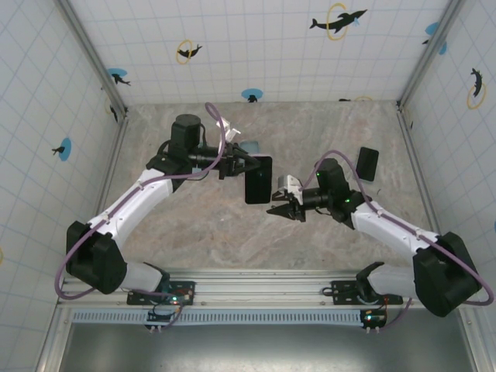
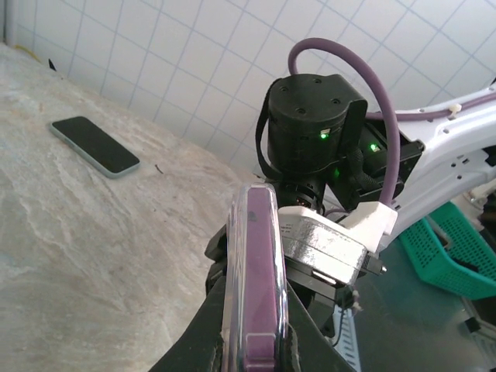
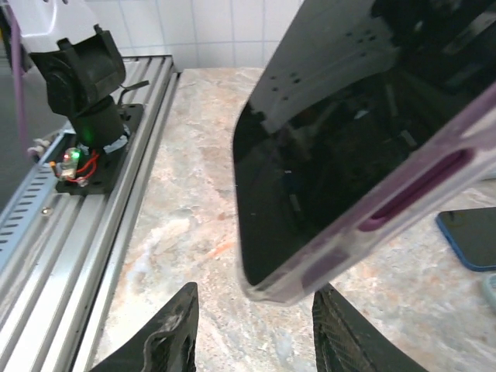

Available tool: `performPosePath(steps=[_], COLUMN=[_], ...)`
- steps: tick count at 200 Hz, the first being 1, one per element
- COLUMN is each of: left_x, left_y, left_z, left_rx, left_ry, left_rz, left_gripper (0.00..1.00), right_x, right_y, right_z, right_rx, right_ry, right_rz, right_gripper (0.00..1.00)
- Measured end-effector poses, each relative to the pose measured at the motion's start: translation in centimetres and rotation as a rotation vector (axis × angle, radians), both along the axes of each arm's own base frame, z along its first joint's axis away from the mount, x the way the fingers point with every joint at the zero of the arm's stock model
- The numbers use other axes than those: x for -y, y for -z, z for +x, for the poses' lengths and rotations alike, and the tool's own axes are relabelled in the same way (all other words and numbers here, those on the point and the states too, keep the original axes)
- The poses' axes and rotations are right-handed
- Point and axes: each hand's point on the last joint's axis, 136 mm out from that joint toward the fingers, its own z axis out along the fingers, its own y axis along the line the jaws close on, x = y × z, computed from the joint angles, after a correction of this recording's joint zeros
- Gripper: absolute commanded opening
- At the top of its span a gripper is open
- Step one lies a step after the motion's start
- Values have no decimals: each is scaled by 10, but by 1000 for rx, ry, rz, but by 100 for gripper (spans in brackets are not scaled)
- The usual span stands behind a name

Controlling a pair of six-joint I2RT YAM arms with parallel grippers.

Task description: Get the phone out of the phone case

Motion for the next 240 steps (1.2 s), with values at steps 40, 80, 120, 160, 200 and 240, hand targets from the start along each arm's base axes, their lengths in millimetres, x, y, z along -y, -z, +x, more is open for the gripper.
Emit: performPosePath(steps=[40,80,120,160,200,240], left_x=[0,-1,-1,-1,-1,-1], left_y=[0,2,2,0,-1,-1], left_z=[-1,-3,-4,-8,-9,-8], left_rx=[45,48,48,68,69,72], left_ry=[9,23,28,49,55,53], left_rz=[-2,2,1,-11,-14,-15], left_gripper=[0,0,0,0,0,0], right_x=[-6,-7,-8,-8,-9,-9], right_y=[2,1,0,0,-1,-1], right_z=[2,1,2,0,0,2], right_rx=[-47,-65,-83,-115,-125,-126], right_ry=[-25,-31,-30,-42,-45,-44], right_rz=[2,10,18,24,30,37], right_gripper=[29,19,17,14,16,17])
